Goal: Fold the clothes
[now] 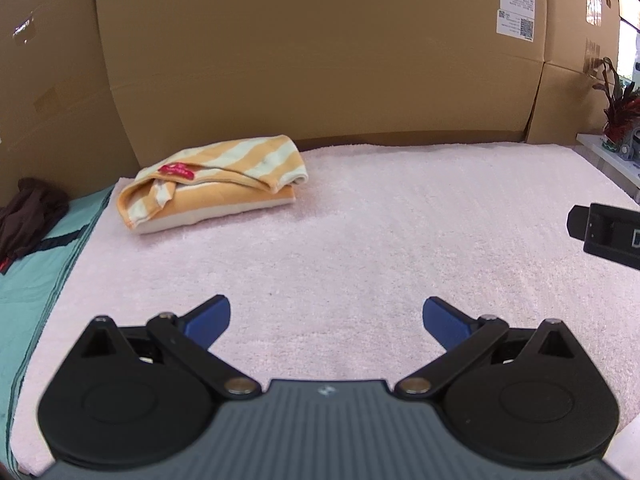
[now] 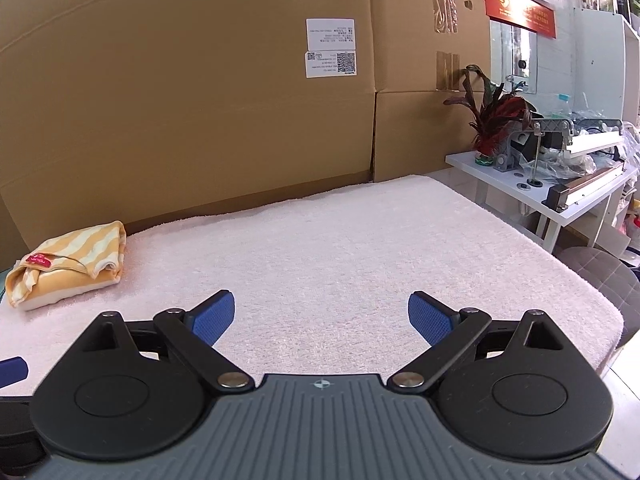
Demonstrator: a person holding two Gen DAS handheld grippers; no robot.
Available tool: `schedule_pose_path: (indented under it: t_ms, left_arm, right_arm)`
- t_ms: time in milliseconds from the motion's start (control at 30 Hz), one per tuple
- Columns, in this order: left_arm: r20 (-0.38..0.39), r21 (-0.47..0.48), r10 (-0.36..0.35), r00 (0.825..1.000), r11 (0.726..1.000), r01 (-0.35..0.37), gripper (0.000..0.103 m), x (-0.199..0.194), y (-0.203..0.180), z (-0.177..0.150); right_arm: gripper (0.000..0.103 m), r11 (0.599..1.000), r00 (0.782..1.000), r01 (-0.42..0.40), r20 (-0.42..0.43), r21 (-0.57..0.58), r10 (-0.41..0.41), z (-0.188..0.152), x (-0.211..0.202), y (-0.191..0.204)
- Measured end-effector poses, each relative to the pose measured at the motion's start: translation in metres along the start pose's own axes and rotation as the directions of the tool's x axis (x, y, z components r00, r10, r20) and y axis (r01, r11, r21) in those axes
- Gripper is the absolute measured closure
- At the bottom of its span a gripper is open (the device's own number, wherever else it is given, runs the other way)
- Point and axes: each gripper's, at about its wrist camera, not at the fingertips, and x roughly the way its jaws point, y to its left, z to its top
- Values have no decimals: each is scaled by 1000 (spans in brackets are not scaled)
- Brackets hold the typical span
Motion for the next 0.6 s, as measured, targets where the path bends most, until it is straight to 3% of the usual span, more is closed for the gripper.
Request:
schedule_pose_path:
  t_ms: [200,600]
  left_arm:
    - [-13,-4,-5,1000,1000,5,1,7,-6,3]
    - [-41,-89,89,995,992,-92,1,13,45,-4]
  right_arm:
    - [7,1000,1000,4,-24,-16,-4,1,10,-2]
    - [7,990,990,-120,-78,-75,114,-3,17,39]
